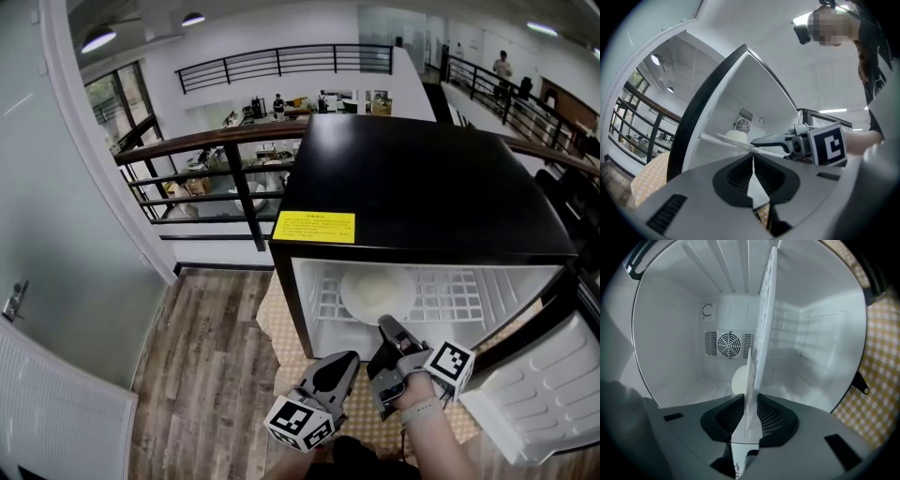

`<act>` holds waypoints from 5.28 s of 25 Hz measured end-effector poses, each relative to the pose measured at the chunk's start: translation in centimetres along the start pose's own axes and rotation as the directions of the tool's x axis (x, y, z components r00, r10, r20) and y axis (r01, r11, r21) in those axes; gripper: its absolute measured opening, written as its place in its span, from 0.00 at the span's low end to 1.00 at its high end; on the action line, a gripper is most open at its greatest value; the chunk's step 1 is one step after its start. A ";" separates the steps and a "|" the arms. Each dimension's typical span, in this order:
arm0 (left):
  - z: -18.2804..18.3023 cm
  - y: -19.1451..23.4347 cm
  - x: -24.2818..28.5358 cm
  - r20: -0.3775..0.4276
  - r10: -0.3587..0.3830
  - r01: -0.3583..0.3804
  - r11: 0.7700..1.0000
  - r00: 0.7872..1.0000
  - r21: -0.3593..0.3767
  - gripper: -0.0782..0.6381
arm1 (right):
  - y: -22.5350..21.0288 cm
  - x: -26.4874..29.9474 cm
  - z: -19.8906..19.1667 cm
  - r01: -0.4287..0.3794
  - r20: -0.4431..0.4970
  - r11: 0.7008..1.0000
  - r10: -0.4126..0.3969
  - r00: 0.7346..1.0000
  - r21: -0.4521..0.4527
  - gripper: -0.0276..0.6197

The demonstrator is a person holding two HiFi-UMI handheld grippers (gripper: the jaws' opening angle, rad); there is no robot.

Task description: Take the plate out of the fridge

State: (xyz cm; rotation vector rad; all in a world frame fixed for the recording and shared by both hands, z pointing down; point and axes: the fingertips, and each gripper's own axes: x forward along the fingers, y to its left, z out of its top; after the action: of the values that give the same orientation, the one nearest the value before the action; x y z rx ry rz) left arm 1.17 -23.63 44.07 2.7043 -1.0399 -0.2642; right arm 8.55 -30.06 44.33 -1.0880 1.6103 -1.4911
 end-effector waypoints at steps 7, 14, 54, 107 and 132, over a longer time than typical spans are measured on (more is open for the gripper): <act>0.1 0.5 -0.5 0.003 0.015 -0.015 1.000 1.000 -0.004 0.13 | -0.1 -0.1 0.0 0.016 0.018 0.998 -0.017 1.000 0.056 0.19; 0.1 0.7 -0.8 0.005 0.020 -0.020 1.000 1.000 -0.007 0.13 | -0.2 -0.3 0.1 0.032 0.037 0.996 -0.035 0.999 0.085 0.18; -0.4 0.1 -0.7 -0.011 0.001 -0.001 1.000 1.000 -0.017 0.13 | 0.6 -2.4 -0.9 -0.024 0.050 1.000 0.024 0.998 0.004 0.15; -0.8 -1.6 -0.7 -0.026 -0.023 0.022 1.000 0.999 -0.009 0.13 | 0.2 -3.6 -0.2 -0.082 0.089 0.995 0.077 0.993 0.054 0.13; -0.5 -4.1 -2.7 -0.028 -0.045 0.045 0.999 0.999 0.005 0.13 | -0.1 -7.5 -1.1 -0.096 0.131 0.993 0.086 0.988 0.072 0.12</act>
State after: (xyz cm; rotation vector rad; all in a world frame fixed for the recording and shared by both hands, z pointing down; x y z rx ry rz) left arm 1.91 -18.80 43.68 2.7316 -0.9743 -0.2310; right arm 10.71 -22.74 44.14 -1.0314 1.4811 -1.3848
